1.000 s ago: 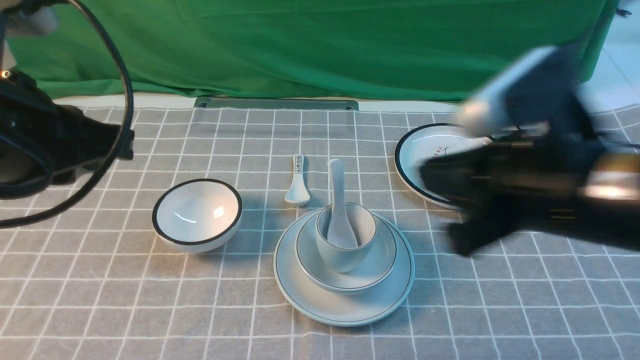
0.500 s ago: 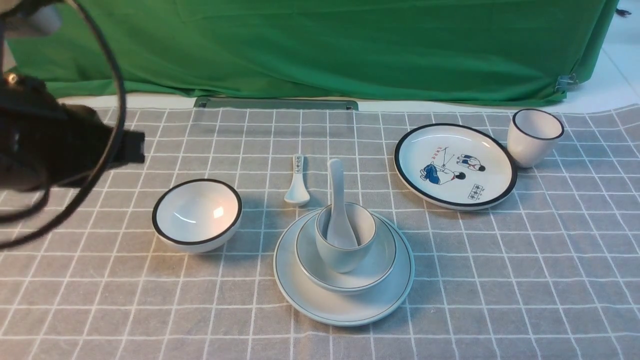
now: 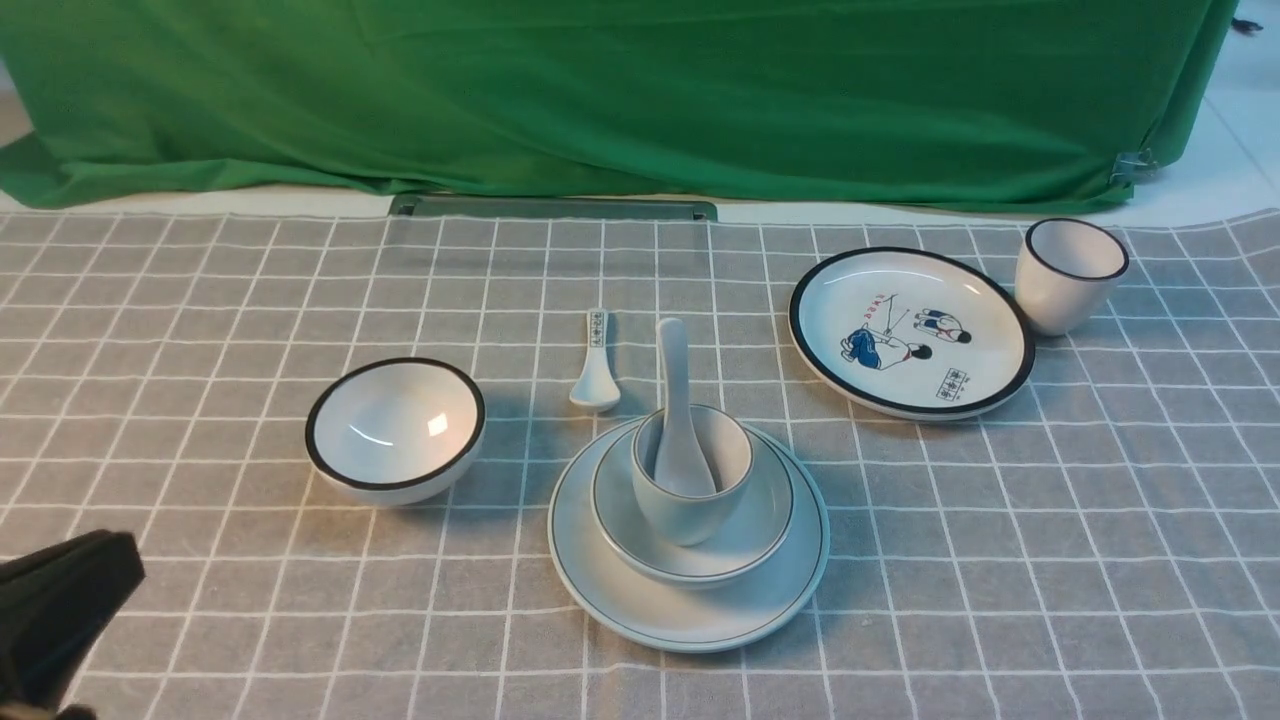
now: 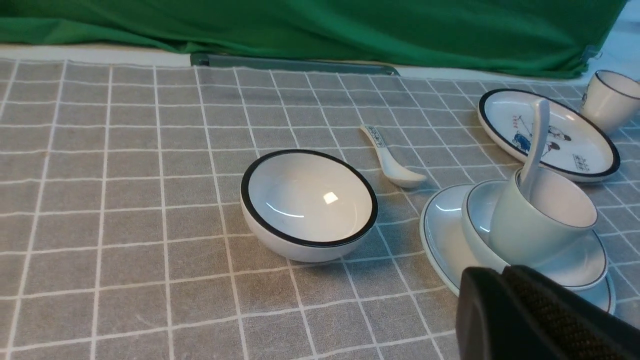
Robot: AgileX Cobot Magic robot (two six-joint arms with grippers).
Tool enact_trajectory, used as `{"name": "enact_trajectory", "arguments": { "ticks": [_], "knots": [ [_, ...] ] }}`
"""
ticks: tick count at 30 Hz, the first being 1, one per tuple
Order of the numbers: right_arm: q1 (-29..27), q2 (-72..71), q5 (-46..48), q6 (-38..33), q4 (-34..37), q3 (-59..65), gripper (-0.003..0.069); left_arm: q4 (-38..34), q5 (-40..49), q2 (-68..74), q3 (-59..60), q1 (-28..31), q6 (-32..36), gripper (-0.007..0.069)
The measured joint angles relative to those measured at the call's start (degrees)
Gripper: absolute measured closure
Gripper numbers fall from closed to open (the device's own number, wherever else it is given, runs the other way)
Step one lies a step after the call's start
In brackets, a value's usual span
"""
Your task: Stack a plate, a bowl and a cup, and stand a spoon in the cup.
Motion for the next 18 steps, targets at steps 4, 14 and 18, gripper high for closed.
{"name": "enact_trajectory", "arguments": {
  "ticks": [4, 14, 18],
  "knots": [
    [0.0, 0.0, 0.0, 0.0, 0.0, 0.1, 0.0598, 0.1, -0.5, -3.0, 1.4, 0.0, 0.0, 0.0613],
    [0.0, 0.0, 0.0, 0.0, 0.0, 0.1, 0.0573, 0.8, -0.7, -4.0, 2.1, 0.0, 1.0, 0.0612],
    [0.0, 0.0, 0.0, 0.0, -0.1, 0.1, 0.0572, 1.3, -0.8, -4.0, 2.1, 0.0, 1.6, 0.0612]
  ]
}}
